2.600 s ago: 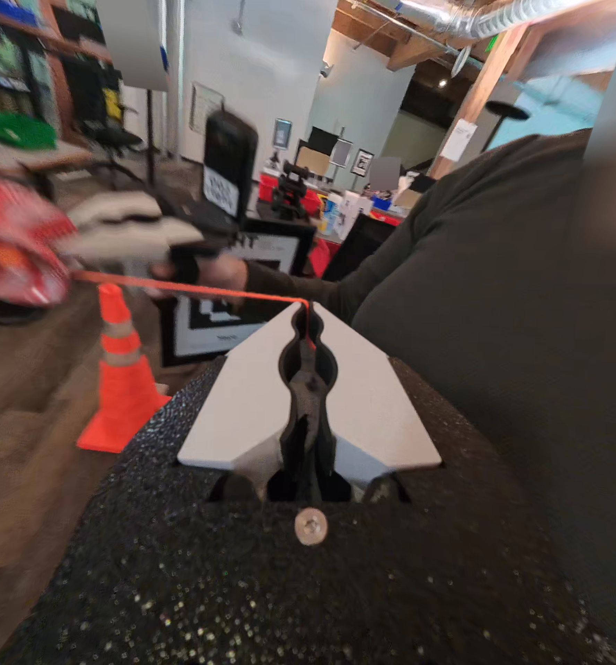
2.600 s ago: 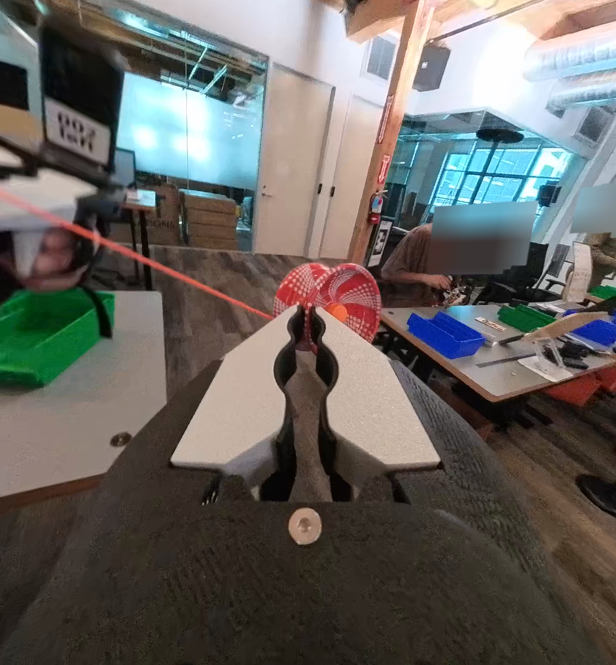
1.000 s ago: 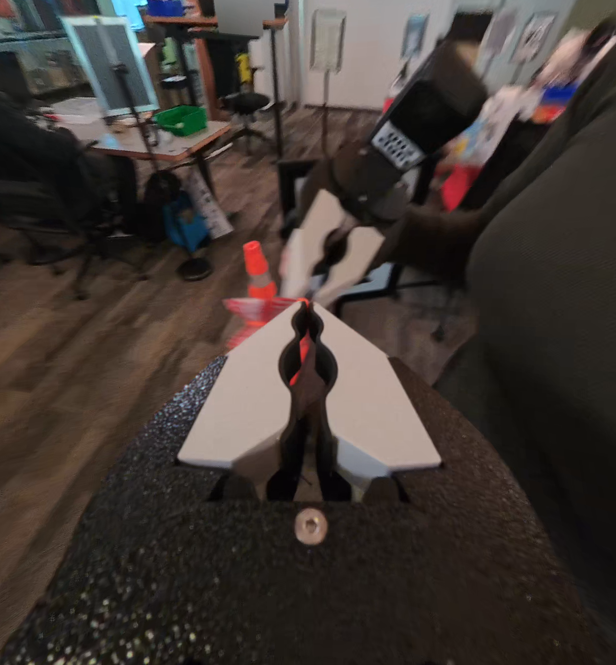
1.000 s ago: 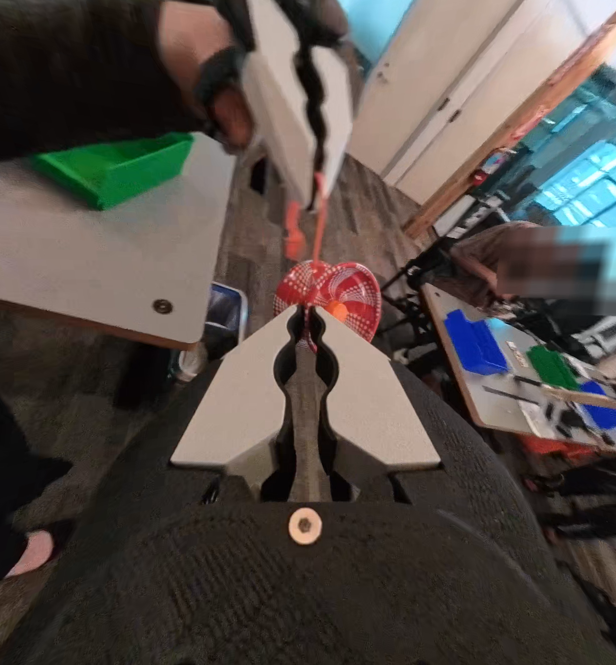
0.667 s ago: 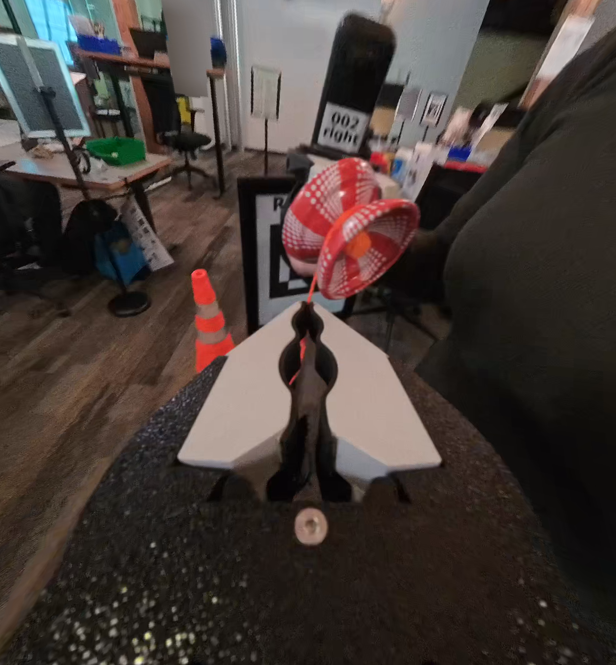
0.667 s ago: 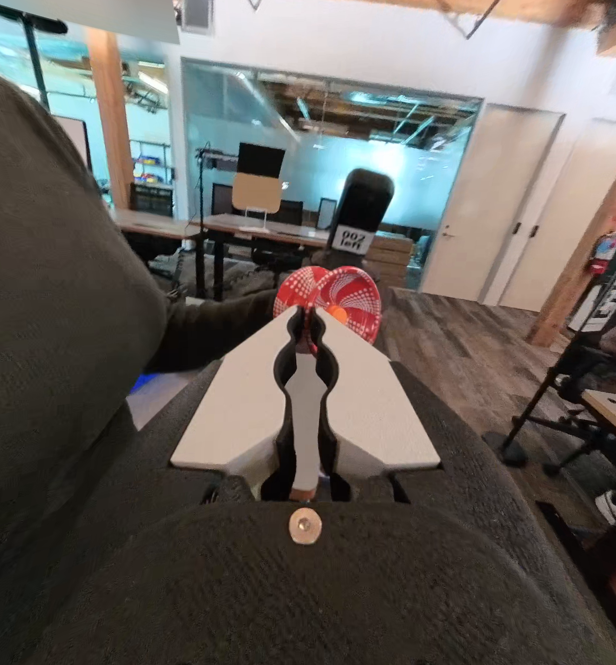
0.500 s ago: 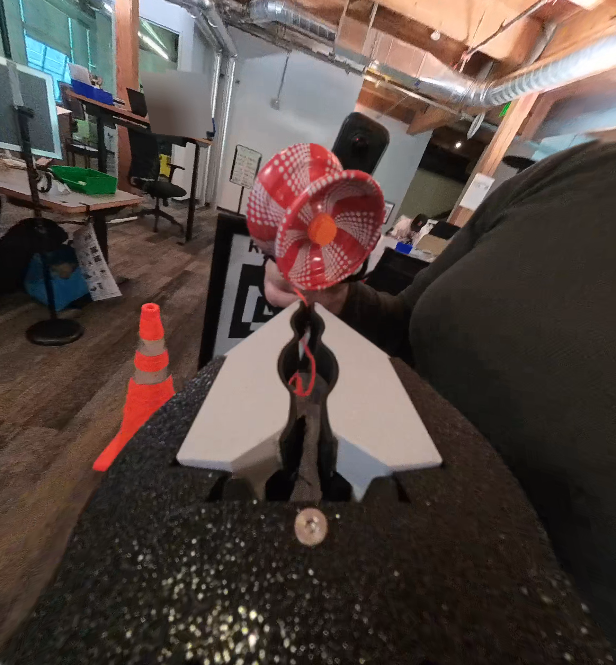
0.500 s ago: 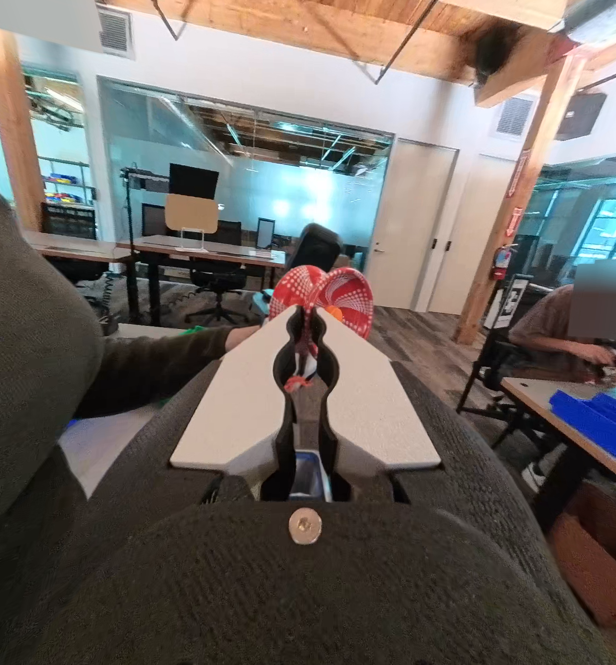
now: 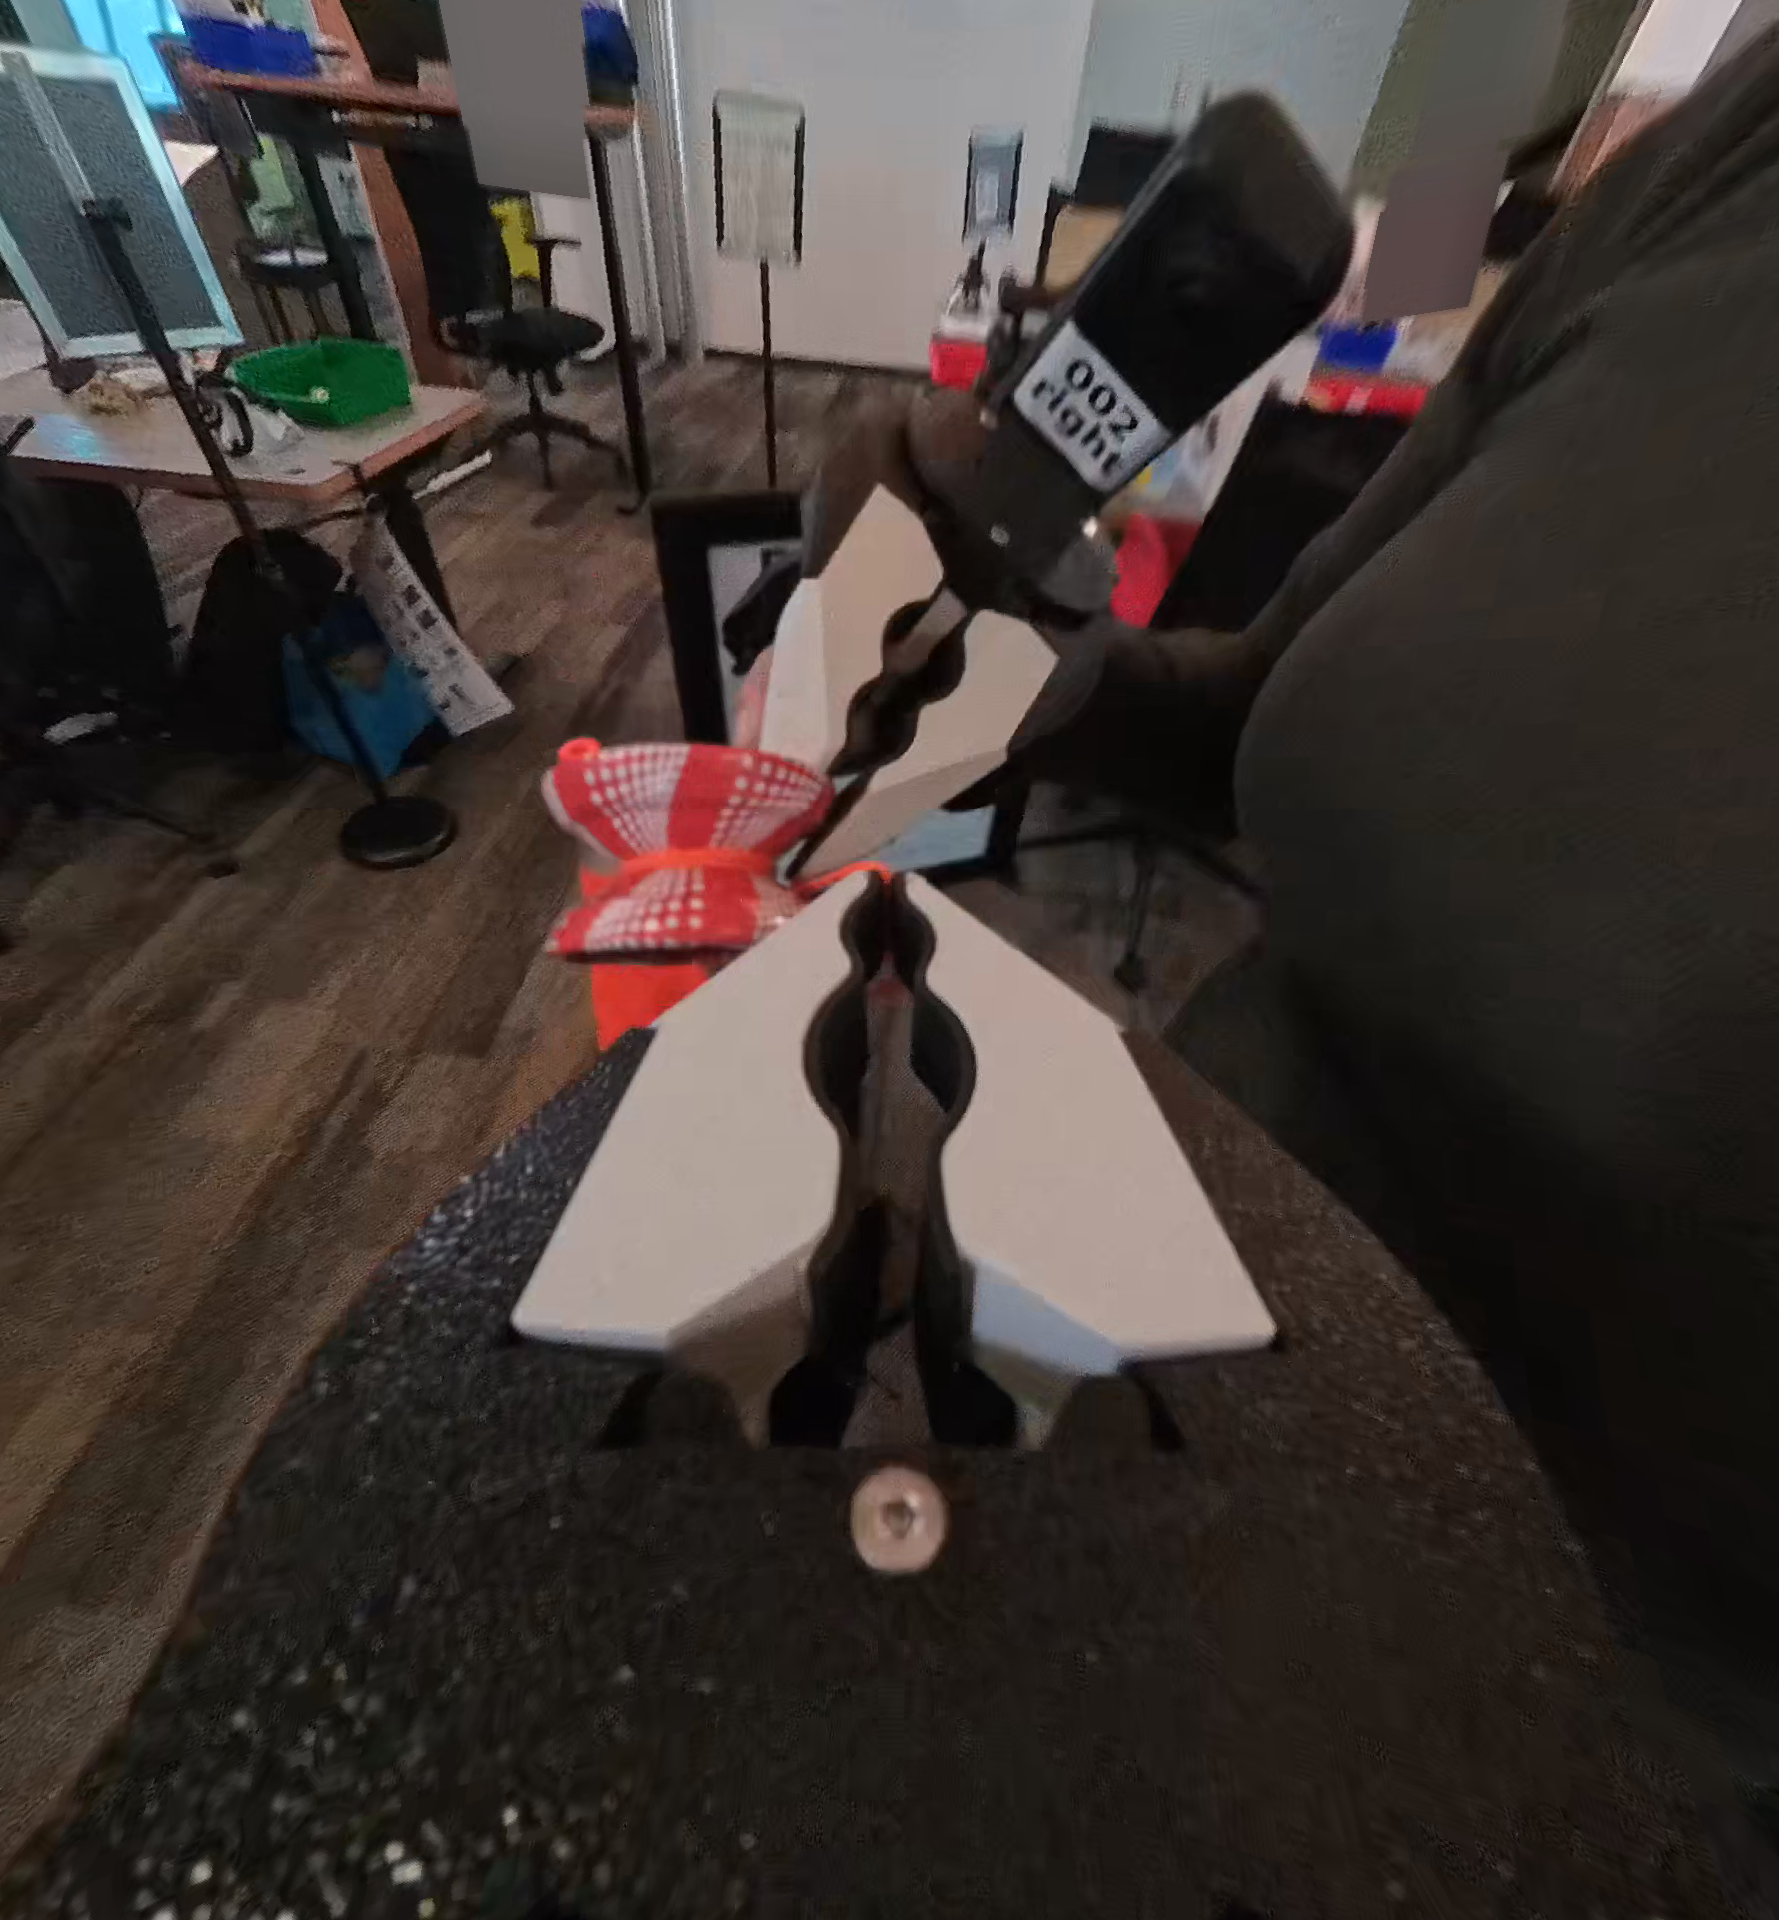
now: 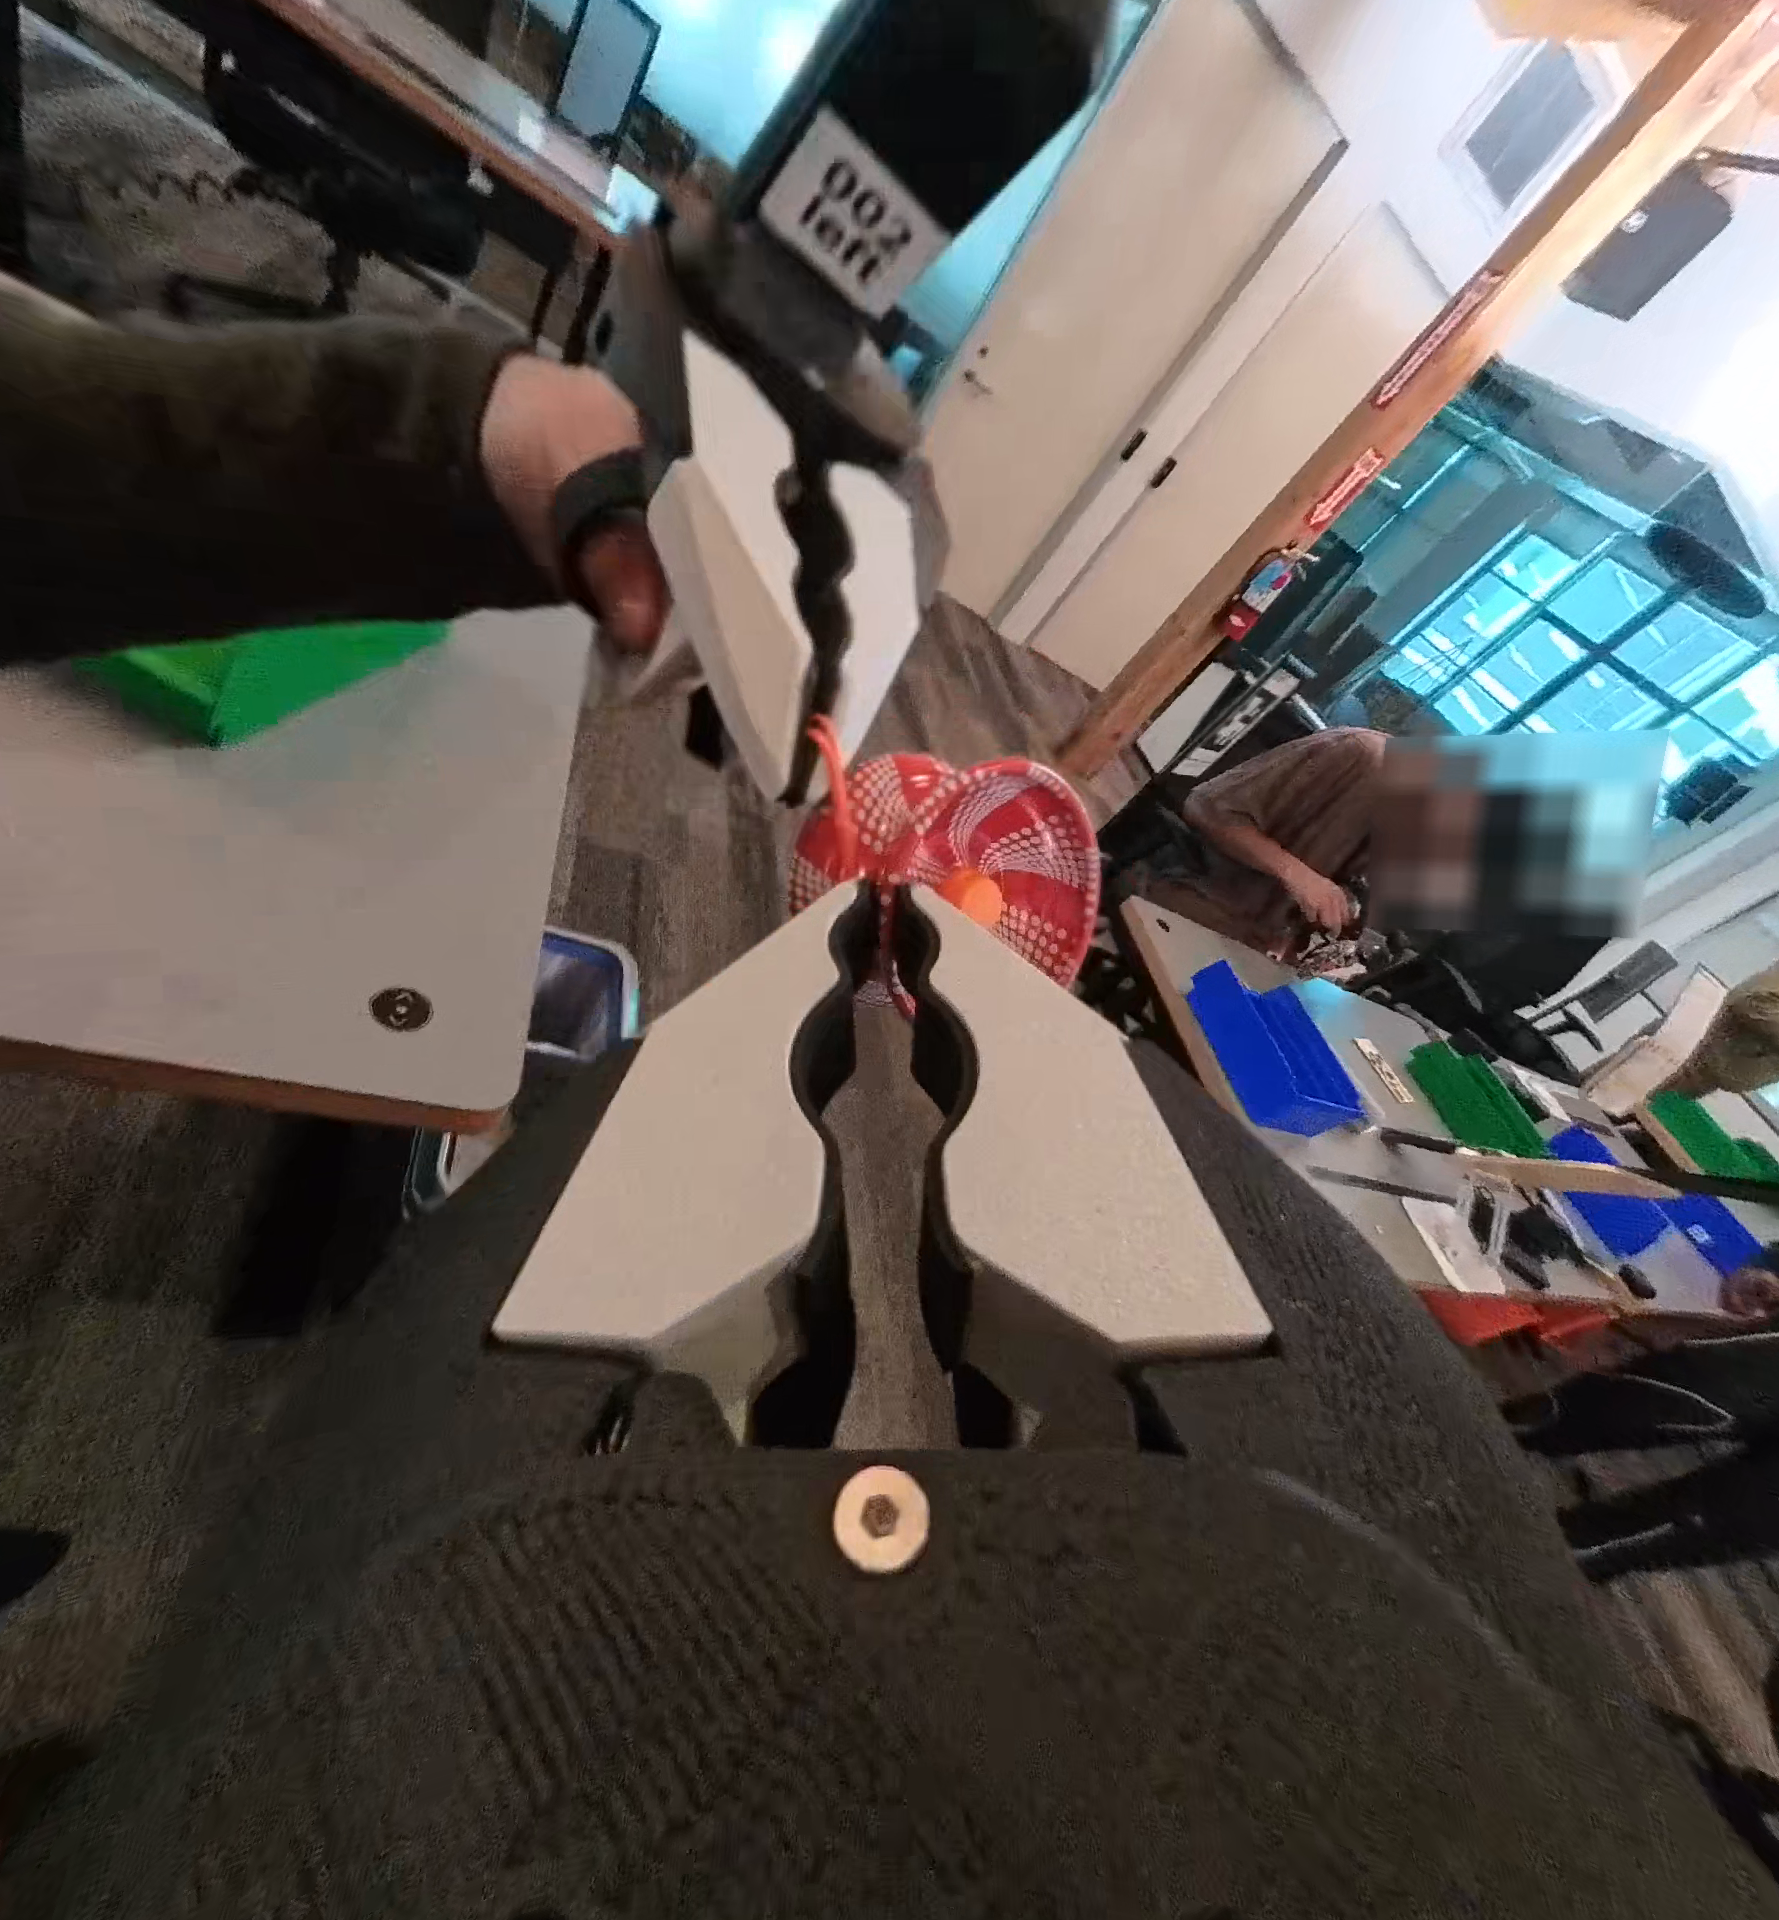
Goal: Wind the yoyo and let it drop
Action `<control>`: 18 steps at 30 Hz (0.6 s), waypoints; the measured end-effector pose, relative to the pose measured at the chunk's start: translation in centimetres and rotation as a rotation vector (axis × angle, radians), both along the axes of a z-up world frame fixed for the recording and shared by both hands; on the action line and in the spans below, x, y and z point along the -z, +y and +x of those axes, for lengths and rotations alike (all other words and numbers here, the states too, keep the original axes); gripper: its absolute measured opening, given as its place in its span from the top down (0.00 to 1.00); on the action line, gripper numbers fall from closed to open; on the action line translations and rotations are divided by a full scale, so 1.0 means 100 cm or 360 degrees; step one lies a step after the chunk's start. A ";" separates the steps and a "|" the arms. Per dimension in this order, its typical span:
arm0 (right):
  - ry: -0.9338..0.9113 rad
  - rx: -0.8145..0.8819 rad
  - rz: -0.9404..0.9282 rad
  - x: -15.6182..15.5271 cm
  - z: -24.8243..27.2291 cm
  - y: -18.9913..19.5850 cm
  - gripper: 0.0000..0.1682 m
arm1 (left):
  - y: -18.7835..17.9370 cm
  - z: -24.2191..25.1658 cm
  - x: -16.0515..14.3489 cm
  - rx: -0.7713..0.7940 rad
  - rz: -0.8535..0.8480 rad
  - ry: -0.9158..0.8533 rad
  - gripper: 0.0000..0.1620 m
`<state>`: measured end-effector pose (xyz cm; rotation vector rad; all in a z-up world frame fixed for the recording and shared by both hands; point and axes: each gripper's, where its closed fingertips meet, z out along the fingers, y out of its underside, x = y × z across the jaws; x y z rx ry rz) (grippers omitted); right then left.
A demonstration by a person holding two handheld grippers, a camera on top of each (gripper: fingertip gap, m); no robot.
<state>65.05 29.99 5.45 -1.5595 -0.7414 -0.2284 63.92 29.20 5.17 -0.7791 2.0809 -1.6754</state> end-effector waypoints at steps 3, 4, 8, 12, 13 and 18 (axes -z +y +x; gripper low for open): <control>-0.0067 -0.0087 -0.0138 0.012 -0.012 -0.002 0.99 | 0.006 -0.005 0.003 0.0009 0.0419 -0.0021 1.00; -0.0067 -0.0132 -0.0185 0.015 -0.016 -0.005 0.99 | 0.006 -0.007 0.004 0.0030 0.0534 -0.0022 1.00; 0.0117 -0.0431 -0.0349 0.017 -0.037 -0.023 0.99 | 0.002 -0.021 0.009 0.0251 0.0673 0.0067 1.00; 0.0417 -0.0736 -0.0449 0.007 -0.051 -0.044 0.99 | -0.015 -0.038 0.003 0.0598 0.0357 0.0217 1.00; 0.0473 -0.0794 -0.0475 0.007 -0.054 -0.048 0.99 | -0.019 -0.043 0.002 0.0687 0.0269 0.0259 1.00; 0.0746 -0.1001 -0.0511 0.003 -0.060 -0.059 0.99 | -0.029 -0.050 -0.002 0.1016 -0.0168 0.0416 1.00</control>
